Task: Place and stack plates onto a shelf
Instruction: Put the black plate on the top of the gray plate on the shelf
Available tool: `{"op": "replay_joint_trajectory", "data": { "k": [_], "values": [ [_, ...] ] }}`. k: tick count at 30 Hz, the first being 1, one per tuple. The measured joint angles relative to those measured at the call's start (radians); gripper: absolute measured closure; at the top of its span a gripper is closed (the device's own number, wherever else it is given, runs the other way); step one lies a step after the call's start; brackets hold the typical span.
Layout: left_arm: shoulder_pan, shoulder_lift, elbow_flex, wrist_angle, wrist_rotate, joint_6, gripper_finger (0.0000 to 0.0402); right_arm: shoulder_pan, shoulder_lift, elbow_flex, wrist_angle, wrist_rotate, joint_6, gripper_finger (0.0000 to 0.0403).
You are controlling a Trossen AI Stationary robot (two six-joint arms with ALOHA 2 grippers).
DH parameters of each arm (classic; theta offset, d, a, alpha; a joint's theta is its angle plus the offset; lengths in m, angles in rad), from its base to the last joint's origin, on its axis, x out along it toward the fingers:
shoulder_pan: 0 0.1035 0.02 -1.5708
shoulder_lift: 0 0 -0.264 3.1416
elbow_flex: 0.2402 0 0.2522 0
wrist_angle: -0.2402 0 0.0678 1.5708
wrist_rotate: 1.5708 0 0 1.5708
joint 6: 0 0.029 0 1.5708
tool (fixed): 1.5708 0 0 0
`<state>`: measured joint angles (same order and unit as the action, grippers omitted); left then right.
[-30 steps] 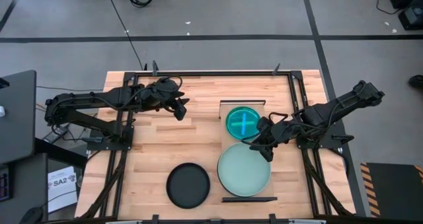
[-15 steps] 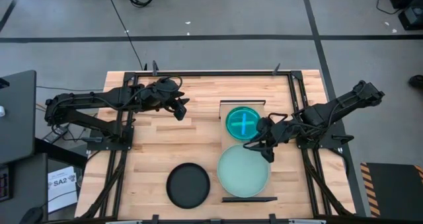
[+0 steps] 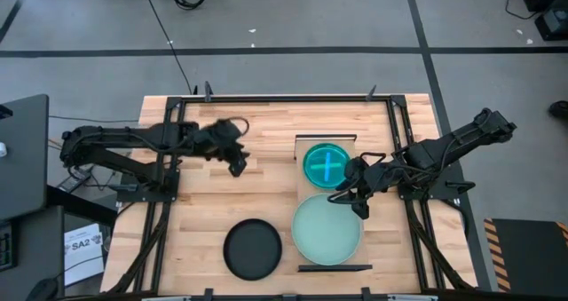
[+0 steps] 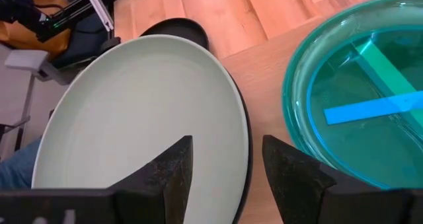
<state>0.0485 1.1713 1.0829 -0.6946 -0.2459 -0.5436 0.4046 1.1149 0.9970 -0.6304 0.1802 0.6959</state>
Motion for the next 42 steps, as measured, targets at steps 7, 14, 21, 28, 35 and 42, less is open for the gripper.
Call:
{"op": "replay_joint_trajectory", "data": {
  "k": [7, 14, 21, 28, 35, 42],
  "values": [
    [-0.117, 0.000, -0.146, 0.020, 0.026, -0.111, 0.0228, 0.000, 0.000, 0.000, 0.000, 0.000, 0.000, 0.0215],
    [-0.235, 0.000, -0.281, 0.063, 0.068, -0.317, 0.0228, 0.000, 0.000, 0.000, 0.000, 0.000, 0.000, 0.0215],
    [-0.370, 0.000, -0.395, 0.196, 0.068, -0.504, 0.0228, 0.000, 0.000, 0.000, 0.000, 0.000, 0.000, 0.0215],
    [-0.505, 0.000, -0.487, 0.409, 0.068, -0.624, 0.0228, 0.000, 0.000, 0.000, 0.000, 0.000, 0.000, 0.0215],
    [-0.616, 0.001, -0.489, 0.415, 0.022, -0.689, 0.0228, 0.000, 0.000, 0.000, 0.000, 0.000, 0.000, 0.0215],
    [-0.689, 0.082, -0.490, 0.460, 0.003, -0.760, 0.0228, 0.000, 0.000, 0.000, 0.000, 0.000, 0.000, 0.0215]
  ]
}}
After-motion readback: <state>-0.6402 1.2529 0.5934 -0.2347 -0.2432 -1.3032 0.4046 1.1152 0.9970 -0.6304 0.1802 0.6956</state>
